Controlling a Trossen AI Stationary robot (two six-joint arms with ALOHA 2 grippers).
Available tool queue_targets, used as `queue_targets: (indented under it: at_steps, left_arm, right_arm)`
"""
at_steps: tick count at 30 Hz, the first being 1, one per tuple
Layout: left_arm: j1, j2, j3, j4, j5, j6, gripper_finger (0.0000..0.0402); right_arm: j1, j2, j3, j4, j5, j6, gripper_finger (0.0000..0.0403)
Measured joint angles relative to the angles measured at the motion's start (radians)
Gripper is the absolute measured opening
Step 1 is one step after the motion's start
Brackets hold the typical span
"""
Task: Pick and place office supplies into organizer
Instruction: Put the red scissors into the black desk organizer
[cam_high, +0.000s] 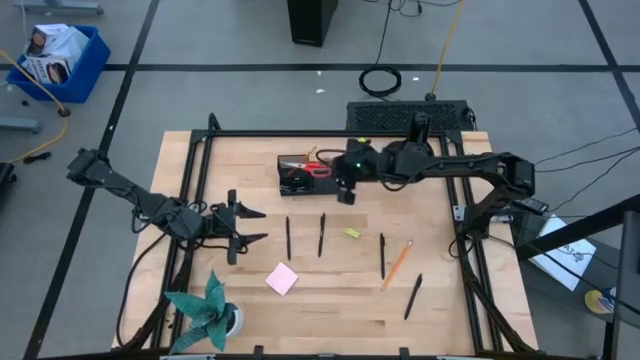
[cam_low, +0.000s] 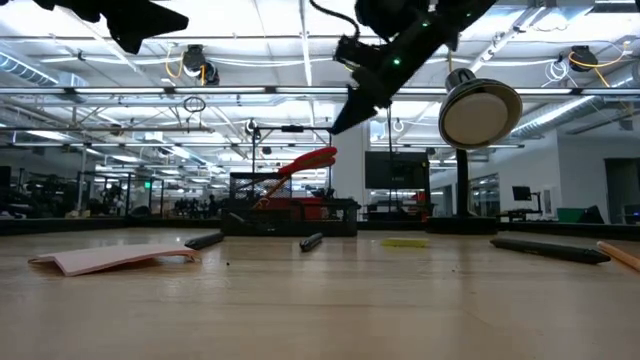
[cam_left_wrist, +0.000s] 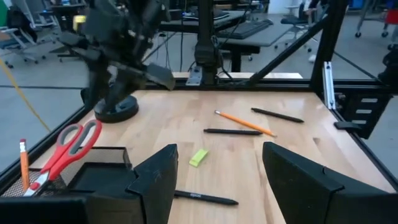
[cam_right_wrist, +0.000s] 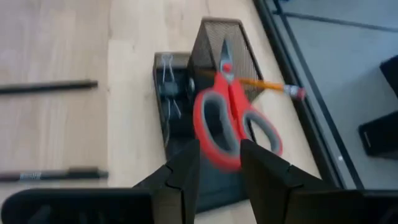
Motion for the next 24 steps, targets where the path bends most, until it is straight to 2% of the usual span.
queue_targets:
  at_steps: [5, 8, 10, 13, 16, 18, 24]
  left_arm:
    - [0.003, 0.001, 0.0, -0.008, 0.0, 0.004, 0.0239]
    - [0.006, 0.004, 0.0, -0.014, -0.001, 0.008, 0.0239]
    - [0.008, 0.009, 0.0, -0.015, -0.001, 0.012, 0.0239]
    - [0.011, 0.014, 0.0, -0.014, 0.001, 0.026, 0.0239]
    - [0.012, 0.013, 0.0, -0.014, 0.001, 0.028, 0.0239]
    - [0.014, 0.013, 0.0, -0.013, 0.002, 0.028, 0.0239]
    - [0.017, 0.013, 0.0, -0.012, 0.0, 0.031, 0.0239]
  right_arm:
    - [0.059, -0.09, -0.081, -0.009, 0.033, -0.086, 0.0105]
    - [0.116, -0.135, -0.162, -0.005, 0.058, -0.379, 0.0106]
    - [0.146, -0.136, -0.244, 0.091, 0.095, -0.582, 0.0109]
    - [0.169, -0.121, -0.363, 0.302, 0.16, -0.746, 0.0113]
    - [0.164, -0.117, -0.431, 0.545, 0.284, -0.835, 0.0113]
    - [0.157, -0.116, -0.457, 0.65, 0.309, -0.885, 0.0113]
    - [0.133, -0.097, -0.46, 0.674, 0.257, -0.902, 0.0114]
